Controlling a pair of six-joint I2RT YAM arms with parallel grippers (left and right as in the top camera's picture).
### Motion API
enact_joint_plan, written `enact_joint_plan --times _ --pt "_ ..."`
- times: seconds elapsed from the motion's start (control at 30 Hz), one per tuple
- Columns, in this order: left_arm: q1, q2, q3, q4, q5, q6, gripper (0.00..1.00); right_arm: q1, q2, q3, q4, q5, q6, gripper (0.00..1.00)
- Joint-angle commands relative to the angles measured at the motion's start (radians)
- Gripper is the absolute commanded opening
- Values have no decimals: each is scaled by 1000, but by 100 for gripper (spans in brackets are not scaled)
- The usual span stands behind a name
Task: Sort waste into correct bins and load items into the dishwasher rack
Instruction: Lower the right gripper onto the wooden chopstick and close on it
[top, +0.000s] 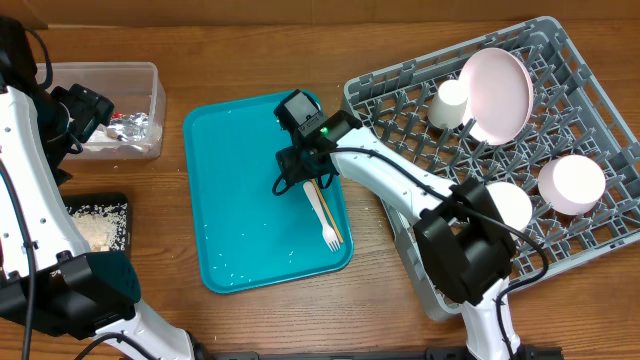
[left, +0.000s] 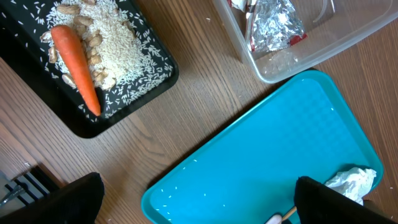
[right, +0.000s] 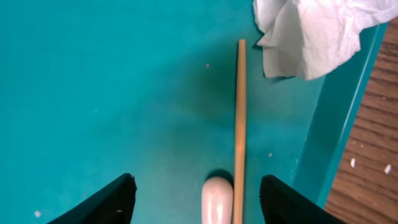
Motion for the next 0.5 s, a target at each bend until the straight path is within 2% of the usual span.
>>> enact_joint_plan --times 0.0,0.33,0.47 --pt "-6 -4 5 -2 -14 15 100 4 50 -6 14 21 6 66" --pt "-6 -4 5 -2 -14 15 100 3 98 -6 44 35 6 64" --pt "-6 -4 5 -2 -14 15 100 3 98 -6 44 44 5 57"
